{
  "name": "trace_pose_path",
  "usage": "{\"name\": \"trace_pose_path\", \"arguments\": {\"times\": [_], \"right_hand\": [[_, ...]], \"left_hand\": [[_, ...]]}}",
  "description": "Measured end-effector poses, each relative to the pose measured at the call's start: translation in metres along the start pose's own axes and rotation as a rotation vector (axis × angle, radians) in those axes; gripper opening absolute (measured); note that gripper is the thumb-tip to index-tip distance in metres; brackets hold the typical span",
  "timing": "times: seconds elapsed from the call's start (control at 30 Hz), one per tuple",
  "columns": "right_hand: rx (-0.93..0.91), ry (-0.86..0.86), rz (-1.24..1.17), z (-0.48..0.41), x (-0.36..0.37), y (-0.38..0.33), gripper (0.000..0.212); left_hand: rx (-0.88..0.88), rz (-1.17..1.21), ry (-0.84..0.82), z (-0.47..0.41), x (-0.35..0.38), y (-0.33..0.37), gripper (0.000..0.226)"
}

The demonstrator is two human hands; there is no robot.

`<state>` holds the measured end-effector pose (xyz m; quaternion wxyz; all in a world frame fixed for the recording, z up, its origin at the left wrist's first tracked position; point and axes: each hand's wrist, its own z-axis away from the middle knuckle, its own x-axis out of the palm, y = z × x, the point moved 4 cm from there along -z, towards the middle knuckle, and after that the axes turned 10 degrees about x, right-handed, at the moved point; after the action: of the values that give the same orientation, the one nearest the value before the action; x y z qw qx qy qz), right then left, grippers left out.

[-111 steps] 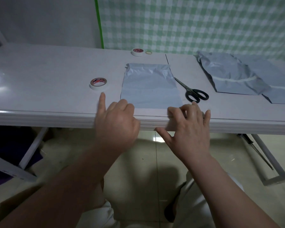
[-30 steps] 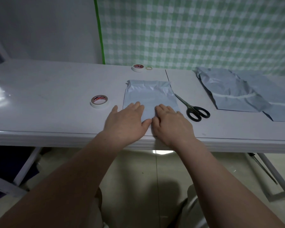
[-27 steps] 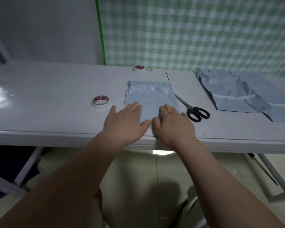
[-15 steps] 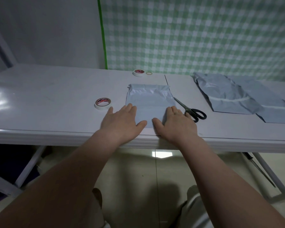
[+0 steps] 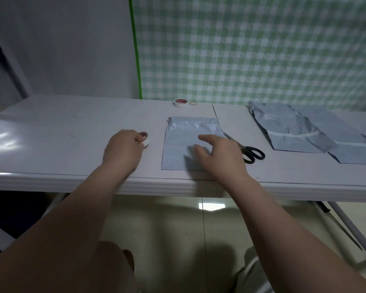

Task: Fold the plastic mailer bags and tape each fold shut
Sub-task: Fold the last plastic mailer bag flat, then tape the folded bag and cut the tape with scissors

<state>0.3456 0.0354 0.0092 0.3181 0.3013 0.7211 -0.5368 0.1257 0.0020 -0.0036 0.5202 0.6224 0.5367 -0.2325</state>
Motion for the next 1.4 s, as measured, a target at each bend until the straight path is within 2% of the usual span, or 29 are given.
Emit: {"name": "trace_pose_path", "arguments": {"times": [0.1, 0.2, 0.27, 0.33, 0.43, 0.53, 0.6, 0.73, 0.83, 0.97, 1.07, 1.17, 1.27, 1.33, 1.4], "right_hand": [[0.041, -0.096, -0.311, 0.002, -0.002, -0.006, 0.033], [0.068, -0.241, -0.611, 0.01, -0.002, -0.012, 0.034], [0.063, -0.328, -0.754, 0.017, -0.003, -0.015, 0.03], [0.066, -0.391, -0.839, 0.023, -0.007, -0.016, 0.023], [0.119, -0.461, -0.986, 0.03, -0.01, -0.012, 0.017], [0.223, -0.483, -1.096, 0.032, -0.01, -0.009, 0.02], [0.264, -0.49, -1.121, 0.034, -0.01, -0.008, 0.024], [0.248, -0.546, -1.15, 0.038, -0.011, -0.01, 0.02], [0.235, -0.597, -1.186, 0.038, -0.014, -0.009, 0.026], [0.186, -0.611, -1.151, 0.039, -0.016, -0.005, 0.023], [0.196, -0.603, -1.193, 0.039, -0.015, -0.003, 0.022], [0.237, -0.627, -1.256, 0.04, -0.014, -0.002, 0.026], [0.212, -0.671, -1.225, 0.04, -0.013, 0.0, 0.028], [0.189, -0.683, -1.192, 0.039, -0.013, 0.002, 0.017], [0.192, -0.674, -1.173, 0.038, -0.015, 0.003, 0.016]], "left_hand": [[-0.018, 0.494, 0.001, 0.016, -0.013, 0.026, 0.01], [-0.092, 1.063, -0.25, 0.039, -0.015, 0.054, 0.011], [-0.119, 1.211, -0.365, 0.049, -0.013, 0.063, 0.012], [-0.138, 1.334, -0.386, 0.055, -0.013, 0.069, 0.014], [-0.21, 1.509, -0.373, 0.061, -0.013, 0.074, 0.033], [-0.24, 1.554, -0.343, 0.063, -0.013, 0.079, 0.044], [-0.293, 1.57, -0.288, 0.063, -0.011, 0.083, 0.036], [-0.491, 1.74, -0.242, 0.063, -0.001, 0.084, 0.015], [-0.581, 1.816, -0.27, 0.064, 0.004, 0.083, 0.018], [-0.607, 1.851, -0.325, 0.066, 0.007, 0.084, 0.02], [-0.489, 1.838, -0.375, 0.067, 0.006, 0.086, 0.024], [-0.246, 1.682, -0.378, 0.067, 0.004, 0.084, 0.039], [-0.017, 1.353, -0.313, 0.067, 0.002, 0.079, 0.029], [0.091, 1.263, -0.26, 0.068, -0.001, 0.079, 0.023], [0.146, 1.249, -0.22, 0.07, -0.004, 0.081, 0.023]]}}
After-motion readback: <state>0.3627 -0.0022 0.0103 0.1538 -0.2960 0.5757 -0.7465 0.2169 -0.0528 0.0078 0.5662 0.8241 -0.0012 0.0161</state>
